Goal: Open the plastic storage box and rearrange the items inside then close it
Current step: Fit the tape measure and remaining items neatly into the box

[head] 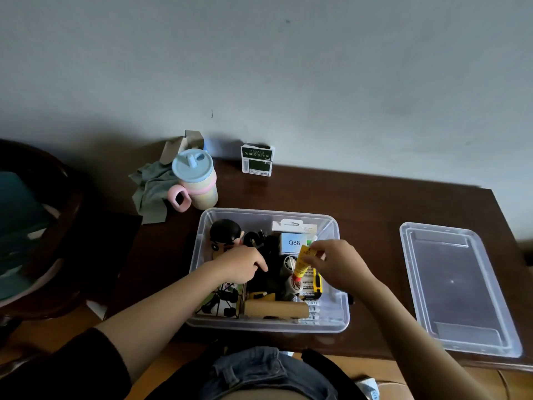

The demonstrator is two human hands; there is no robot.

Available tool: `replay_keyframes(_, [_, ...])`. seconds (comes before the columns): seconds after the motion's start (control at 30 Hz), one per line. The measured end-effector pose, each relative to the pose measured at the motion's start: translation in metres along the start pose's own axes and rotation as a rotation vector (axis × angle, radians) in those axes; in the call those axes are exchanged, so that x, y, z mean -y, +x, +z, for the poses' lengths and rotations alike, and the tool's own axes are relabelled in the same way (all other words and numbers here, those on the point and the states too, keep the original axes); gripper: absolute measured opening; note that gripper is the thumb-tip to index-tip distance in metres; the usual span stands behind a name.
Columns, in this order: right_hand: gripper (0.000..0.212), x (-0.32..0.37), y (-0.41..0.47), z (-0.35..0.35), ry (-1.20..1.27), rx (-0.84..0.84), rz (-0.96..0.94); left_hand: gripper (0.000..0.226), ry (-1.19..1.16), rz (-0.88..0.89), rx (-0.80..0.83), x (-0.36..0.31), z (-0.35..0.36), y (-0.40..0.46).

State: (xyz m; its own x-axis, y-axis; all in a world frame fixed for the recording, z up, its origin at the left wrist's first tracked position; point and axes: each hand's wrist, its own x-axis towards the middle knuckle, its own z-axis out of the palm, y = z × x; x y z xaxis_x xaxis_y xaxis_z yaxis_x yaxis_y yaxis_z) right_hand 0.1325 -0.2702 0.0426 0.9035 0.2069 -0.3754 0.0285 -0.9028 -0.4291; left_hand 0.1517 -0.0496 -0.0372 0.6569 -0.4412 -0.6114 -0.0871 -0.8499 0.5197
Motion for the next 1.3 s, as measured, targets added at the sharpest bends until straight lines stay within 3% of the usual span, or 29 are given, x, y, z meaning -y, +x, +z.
replay_keyframes(0.07, [0.019, 0.004, -0.001, 0.006, 0.061, -0.046, -0.010, 0.039, 0.022, 0.008, 0.036, -0.002, 0.004, 0.001])
replay_keyframes(0.17, [0.018, 0.012, 0.002, 0.017, 0.071, -0.027, -0.028, 0.040, -0.029, -0.011, -0.098, -0.002, 0.007, 0.002])
replay_keyframes(0.27, [0.016, 0.022, 0.011, 0.032, -0.108, 0.023, -0.031, 0.035, -0.132, -0.001, -0.210, 0.001, 0.003, 0.000])
replay_keyframes(0.43, [0.027, 0.045, 0.027, 0.051, -0.533, 0.185, -0.077, 0.033, -0.137, 0.020, -0.163, 0.007, -0.002, -0.007])
replay_keyframes(0.57, [0.028, 0.056, 0.037, 0.060, -0.627, 0.221, -0.101, 0.036, -0.153, 0.012, -0.139, 0.008, 0.001, -0.012])
replay_keyframes(1.0, [0.022, 0.071, 0.052, 0.076, -0.577, 0.274, 0.040, 0.039, -0.127, -0.022, -0.135, 0.011, 0.000, -0.016])
replay_keyframes(1.17, [0.012, 0.061, 0.040, 0.049, -0.394, 0.120, 0.020, 0.040, -0.164, -0.018, -0.128, 0.012, 0.003, -0.010])
replay_keyframes(1.3, [0.021, 0.032, 0.021, 0.021, -0.164, -0.002, 0.077, 0.029, -0.124, -0.019, -0.155, 0.007, 0.005, -0.002])
